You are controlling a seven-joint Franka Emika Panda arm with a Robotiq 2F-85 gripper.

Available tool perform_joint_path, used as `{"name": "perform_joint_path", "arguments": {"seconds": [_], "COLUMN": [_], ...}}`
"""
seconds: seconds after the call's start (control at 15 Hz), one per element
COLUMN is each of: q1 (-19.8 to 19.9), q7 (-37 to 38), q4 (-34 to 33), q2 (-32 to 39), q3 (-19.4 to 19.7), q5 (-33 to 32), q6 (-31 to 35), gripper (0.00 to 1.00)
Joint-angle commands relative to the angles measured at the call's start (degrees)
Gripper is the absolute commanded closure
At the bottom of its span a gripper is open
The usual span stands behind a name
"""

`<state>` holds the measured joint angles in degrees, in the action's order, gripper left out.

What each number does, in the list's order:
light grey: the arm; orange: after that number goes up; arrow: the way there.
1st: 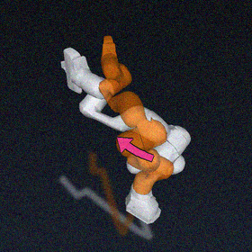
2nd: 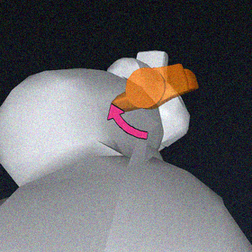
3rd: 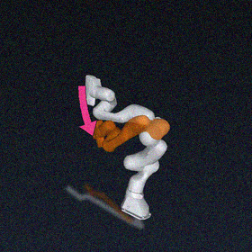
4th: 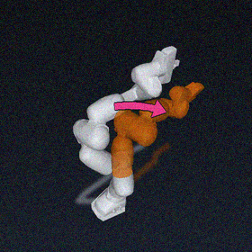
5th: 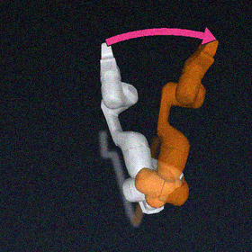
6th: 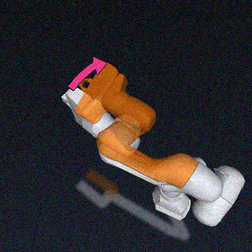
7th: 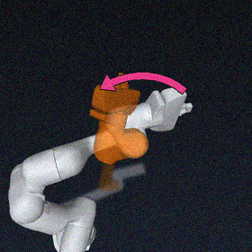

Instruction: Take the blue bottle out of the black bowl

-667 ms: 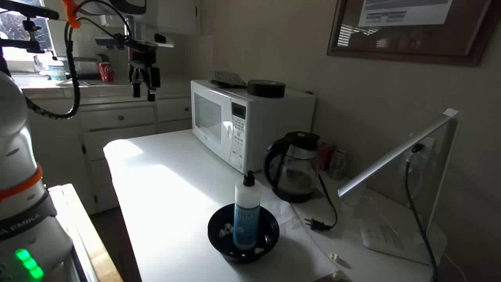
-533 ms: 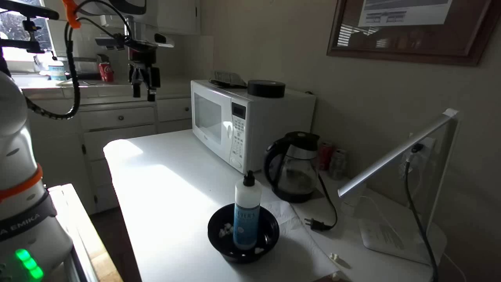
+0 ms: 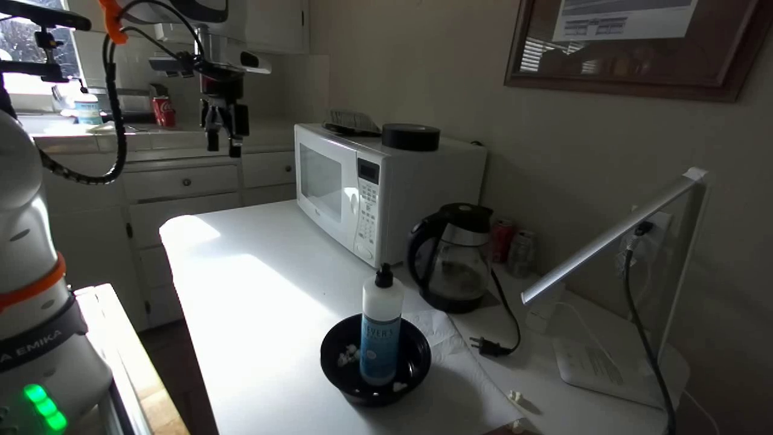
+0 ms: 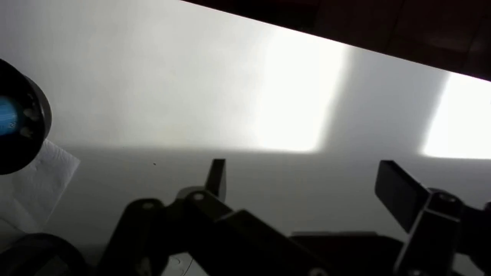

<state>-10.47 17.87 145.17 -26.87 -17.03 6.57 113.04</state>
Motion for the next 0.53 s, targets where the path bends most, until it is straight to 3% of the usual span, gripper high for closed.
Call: {"name": "perform_joint_path", "arguments": {"seconds": [0.0,0.33,0.4,0.47], "q1": [0.43,3.99,6.74,8.74], "q7": [-1.28,-1.89,0.65,1.2], "q4": [6.48,19.58,13.0,14.42], "q2": [-7.1,-20.57,-17.0,-19.44], "q3": [3.45,9.1,9.75,11.07], "q5": [0.03,-0.82,-1.38,-1.8], "q6": [0.1,-3.44,-7.58,-9.02], "gripper": [0.0,0.0,0.0,0.0]}}
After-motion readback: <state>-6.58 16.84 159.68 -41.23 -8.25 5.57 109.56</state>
